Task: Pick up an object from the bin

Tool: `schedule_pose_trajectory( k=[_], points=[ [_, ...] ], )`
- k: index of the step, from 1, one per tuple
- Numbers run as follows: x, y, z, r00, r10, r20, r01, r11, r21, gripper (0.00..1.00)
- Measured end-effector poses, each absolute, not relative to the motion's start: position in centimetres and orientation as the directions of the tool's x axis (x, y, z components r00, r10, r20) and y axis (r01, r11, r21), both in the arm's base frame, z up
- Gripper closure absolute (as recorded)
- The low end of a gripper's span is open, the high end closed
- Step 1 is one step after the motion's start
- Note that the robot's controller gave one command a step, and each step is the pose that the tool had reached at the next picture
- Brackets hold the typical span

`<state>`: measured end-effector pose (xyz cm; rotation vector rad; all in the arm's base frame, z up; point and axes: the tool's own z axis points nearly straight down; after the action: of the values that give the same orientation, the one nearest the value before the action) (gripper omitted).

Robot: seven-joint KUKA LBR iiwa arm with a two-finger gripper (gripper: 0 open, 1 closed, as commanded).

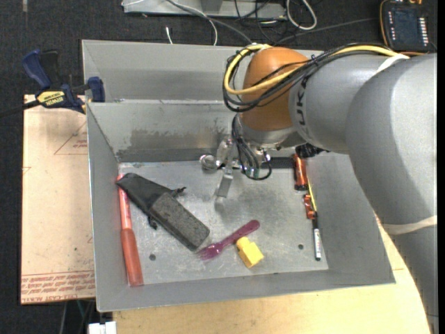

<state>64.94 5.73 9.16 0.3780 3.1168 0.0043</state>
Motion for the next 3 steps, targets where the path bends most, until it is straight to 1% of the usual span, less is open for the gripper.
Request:
schedule_pose_trajectory(
  k=[1,2,3],
  points=[
    [65.3,4.4,13.2,-0.996,0.086,-0.011,0.086,0.996,0.004,0.00],
    [64.4,2.9,9.9,-0.881,0.473,0.004,0.473,0.881,0.001,0.00],
    [65.5,5.6,6.9,-0.996,0.088,0.000,0.088,0.996,0.002,0.00]
  ],
)
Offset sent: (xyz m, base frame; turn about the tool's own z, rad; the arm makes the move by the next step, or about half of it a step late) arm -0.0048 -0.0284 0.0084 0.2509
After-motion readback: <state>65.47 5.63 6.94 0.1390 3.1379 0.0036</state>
